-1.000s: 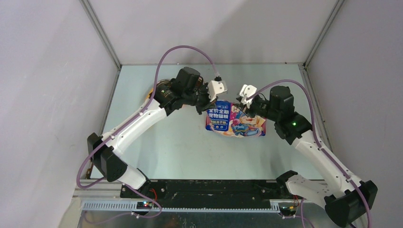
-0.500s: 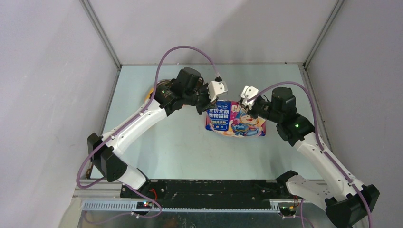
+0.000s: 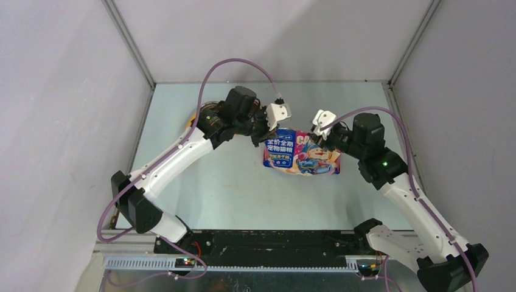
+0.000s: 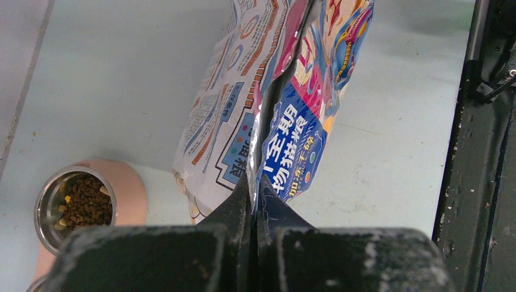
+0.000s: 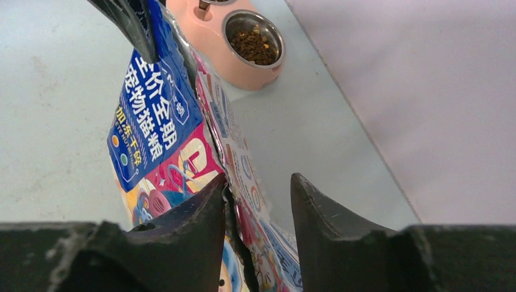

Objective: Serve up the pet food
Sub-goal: Close the pet food bag at the center of the board.

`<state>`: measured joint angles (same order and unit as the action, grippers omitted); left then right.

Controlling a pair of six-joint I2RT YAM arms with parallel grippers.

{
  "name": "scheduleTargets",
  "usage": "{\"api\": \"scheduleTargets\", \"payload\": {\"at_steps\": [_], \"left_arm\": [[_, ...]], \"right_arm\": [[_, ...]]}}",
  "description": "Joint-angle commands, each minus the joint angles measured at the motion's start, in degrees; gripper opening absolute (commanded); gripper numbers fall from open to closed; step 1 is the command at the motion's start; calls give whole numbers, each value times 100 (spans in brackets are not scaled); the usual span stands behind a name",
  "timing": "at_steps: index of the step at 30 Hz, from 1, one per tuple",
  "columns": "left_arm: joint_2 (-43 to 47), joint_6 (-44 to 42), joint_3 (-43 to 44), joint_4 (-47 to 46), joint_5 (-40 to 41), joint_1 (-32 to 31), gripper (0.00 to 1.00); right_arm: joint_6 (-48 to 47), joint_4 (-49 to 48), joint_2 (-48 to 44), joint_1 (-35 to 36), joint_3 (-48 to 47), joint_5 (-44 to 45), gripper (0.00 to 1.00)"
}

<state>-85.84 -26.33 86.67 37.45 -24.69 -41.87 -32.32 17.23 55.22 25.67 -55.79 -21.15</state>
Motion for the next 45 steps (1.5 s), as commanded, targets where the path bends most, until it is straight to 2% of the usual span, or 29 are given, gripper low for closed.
{"api": "scheduleTargets", "payload": {"at_steps": [1, 6, 9, 10, 12, 19, 21, 22, 24, 25, 29, 31, 34, 35, 36, 42, 43, 44, 45], "left_arm": [[357, 124, -27, 122, -97, 1, 0], [334, 132, -15, 118, -115, 2, 0], [334, 139, 4, 134, -115, -5, 0], [337, 142, 7, 137, -106, 1, 0], [340, 133, 3, 145, -109, -3, 0], [344, 116, -19, 141, -100, -4, 0], [348, 114, -19, 140, -102, -3, 0], [349, 117, -12, 140, -100, 2, 0], [350, 115, -10, 148, -112, 2, 0], [354, 118, -10, 148, -117, -2, 0], [370, 107, -33, 142, -109, -3, 0], [369, 110, -39, 140, -108, -1, 0], [363, 104, -22, 140, -111, -4, 0], [360, 104, -20, 144, -114, 1, 0], [356, 103, -19, 150, -110, 2, 0], [365, 58, -13, 170, -78, 0, 0], [355, 36, 9, 185, -84, 0, 0], [348, -18, 43, 243, -134, -3, 0], [309, -42, 133, 288, -164, -5, 0]], "right_arm": [[-410, 293, -165, -67, -228, 212, 41], [-556, 365, -178, -86, -225, 508, 29], [-538, 258, -185, -101, -222, 686, 15], [-530, 229, -186, -118, -226, 767, 5], [-440, 109, -204, -146, -218, 861, 0], [-259, -432, -402, -221, -38, 1156, 0], [-285, -367, -406, -228, -37, 1109, 16], [-353, -255, -402, -229, -37, 1050, 31], [-461, -95, -365, -234, -33, 1039, 38], [-491, -48, -351, -248, -35, 1064, 39], [-621, 120, -328, -327, -24, 1180, 33], [-679, 91, -383, -374, 16, 1205, 28], [-767, 0, -485, -408, 82, 1257, 15], [-776, -23, -499, -411, 84, 1316, 6], [-798, -59, -513, -422, 85, 1346, 2], [-1001, 19, -610, -454, 75, 1238, 0], [-1171, 222, -645, -465, 70, 1158, 14], [-1237, 326, -658, -477, 69, 1038, 24], [-1375, 558, -685, -485, 68, 974, 42]]}}
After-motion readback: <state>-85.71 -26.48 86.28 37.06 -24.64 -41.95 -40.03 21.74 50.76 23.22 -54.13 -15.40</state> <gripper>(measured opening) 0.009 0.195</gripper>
